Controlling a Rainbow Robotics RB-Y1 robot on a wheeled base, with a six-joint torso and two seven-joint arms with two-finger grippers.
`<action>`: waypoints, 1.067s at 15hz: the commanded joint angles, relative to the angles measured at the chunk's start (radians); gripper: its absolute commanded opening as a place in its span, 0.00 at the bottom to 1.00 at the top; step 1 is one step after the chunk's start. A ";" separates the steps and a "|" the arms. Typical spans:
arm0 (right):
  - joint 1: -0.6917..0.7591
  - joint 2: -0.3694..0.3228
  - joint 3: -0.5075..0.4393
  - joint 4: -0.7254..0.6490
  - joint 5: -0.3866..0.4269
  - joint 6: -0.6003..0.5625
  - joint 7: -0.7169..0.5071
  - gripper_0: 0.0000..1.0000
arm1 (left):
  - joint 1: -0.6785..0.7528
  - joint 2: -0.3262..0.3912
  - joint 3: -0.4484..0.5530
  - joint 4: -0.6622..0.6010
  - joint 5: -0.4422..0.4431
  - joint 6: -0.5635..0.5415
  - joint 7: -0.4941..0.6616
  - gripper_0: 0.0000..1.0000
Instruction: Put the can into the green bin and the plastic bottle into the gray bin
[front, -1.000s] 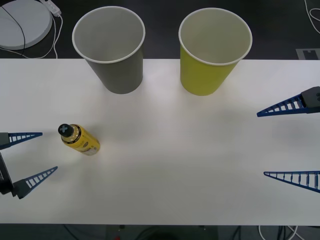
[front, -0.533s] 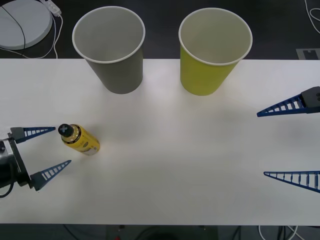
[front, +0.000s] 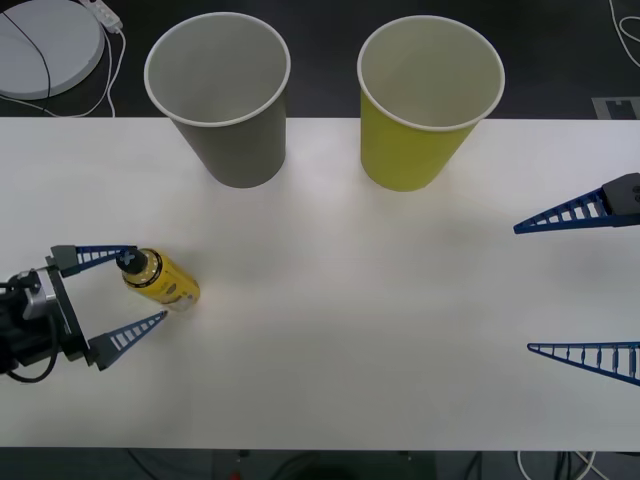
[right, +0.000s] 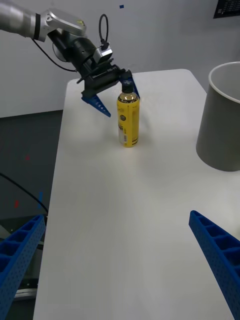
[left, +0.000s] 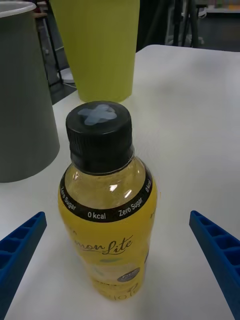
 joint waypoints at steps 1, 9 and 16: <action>0.000 0.000 0.000 0.000 0.000 0.000 0.000 1.00 | -0.012 0.000 -0.038 0.000 0.018 0.018 -0.002 1.00; 0.000 0.000 0.000 0.000 0.000 0.000 0.000 1.00 | -0.046 -0.065 -0.049 0.001 -0.019 0.076 0.004 1.00; 0.000 0.000 0.000 0.000 0.000 0.000 0.000 1.00 | -0.064 -0.068 -0.067 0.000 -0.033 0.112 0.006 1.00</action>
